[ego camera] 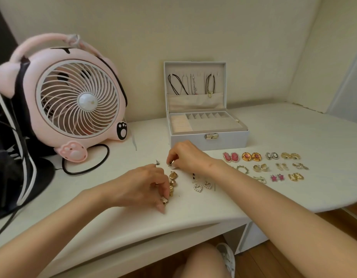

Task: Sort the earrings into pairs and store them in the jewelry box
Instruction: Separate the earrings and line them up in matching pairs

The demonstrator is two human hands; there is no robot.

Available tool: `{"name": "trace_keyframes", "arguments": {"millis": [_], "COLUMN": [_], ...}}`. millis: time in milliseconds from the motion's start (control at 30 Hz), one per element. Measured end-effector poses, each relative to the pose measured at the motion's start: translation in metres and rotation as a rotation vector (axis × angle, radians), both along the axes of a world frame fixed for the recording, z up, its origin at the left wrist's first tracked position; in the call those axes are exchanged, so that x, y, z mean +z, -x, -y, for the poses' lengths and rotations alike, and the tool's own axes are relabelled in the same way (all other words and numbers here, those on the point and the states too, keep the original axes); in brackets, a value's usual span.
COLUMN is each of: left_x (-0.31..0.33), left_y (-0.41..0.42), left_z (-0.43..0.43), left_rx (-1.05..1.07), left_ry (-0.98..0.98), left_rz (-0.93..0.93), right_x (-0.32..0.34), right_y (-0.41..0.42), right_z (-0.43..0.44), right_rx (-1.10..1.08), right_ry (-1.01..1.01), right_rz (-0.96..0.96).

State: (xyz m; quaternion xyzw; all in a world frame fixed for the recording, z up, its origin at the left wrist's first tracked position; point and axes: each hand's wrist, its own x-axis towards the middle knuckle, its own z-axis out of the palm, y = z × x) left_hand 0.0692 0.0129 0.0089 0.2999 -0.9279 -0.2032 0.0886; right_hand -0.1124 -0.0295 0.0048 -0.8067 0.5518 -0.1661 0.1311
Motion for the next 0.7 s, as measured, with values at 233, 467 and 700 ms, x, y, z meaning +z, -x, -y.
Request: {"name": "trace_keyframes", "arguments": {"millis": [233, 467, 700], "left_x": [-0.002, 0.006, 0.008], "left_y": [-0.001, 0.01, 0.041], "left_z": [-0.001, -0.004, -0.009], "left_rx": [-0.036, -0.021, 0.044], "left_ry": [0.191, 0.161, -0.089], "left_rz": [0.018, -0.135, -0.31], "right_x": [0.011, 0.028, 0.025], "right_y": [0.01, 0.033, 0.062], "right_z": [-0.01, -0.04, -0.078], "right_rx": [-0.038, -0.075, -0.148], "right_ry": [-0.002, -0.085, -0.136], "right_rz": [0.176, 0.355, 0.407]}}
